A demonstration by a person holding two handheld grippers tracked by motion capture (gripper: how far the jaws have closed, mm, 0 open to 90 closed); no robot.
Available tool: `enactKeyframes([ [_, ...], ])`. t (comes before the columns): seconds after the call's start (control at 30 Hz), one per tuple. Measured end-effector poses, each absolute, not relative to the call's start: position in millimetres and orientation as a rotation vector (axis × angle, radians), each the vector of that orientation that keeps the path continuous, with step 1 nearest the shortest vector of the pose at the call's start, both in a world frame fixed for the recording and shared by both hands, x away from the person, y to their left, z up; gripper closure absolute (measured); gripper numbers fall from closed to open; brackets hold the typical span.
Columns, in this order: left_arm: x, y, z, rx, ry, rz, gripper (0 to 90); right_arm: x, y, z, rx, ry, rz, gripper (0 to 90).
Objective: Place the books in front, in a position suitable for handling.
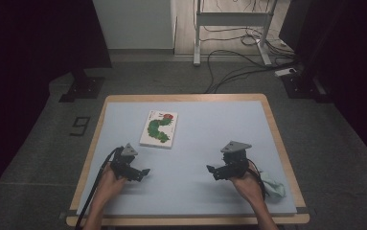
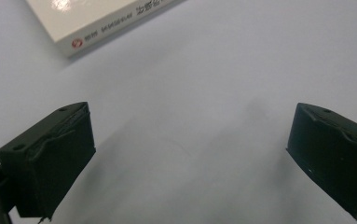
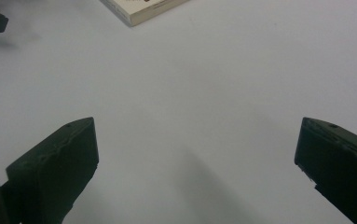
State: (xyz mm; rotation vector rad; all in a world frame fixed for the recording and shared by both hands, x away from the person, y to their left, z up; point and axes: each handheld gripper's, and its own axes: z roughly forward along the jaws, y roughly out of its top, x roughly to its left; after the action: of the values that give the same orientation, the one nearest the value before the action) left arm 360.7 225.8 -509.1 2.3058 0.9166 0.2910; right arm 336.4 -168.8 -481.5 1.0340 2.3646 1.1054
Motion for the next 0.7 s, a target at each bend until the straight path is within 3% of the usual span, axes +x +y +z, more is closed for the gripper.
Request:
enactKeyframes([
  [0.4, 395.2, 230.4, -506.2, 2.279, 0.901, 0.338, 2.1, 356.8, -135.9, -495.3, 0.990, 2.394, 1.106, 0.2],
  [0.7, 420.4, 236.2, -510.7, 2.275, 0.915, 0.294, 4.4, 373.3, -114.8, -506.4, 0.968, 2.403, 1.099, 1.0],
])
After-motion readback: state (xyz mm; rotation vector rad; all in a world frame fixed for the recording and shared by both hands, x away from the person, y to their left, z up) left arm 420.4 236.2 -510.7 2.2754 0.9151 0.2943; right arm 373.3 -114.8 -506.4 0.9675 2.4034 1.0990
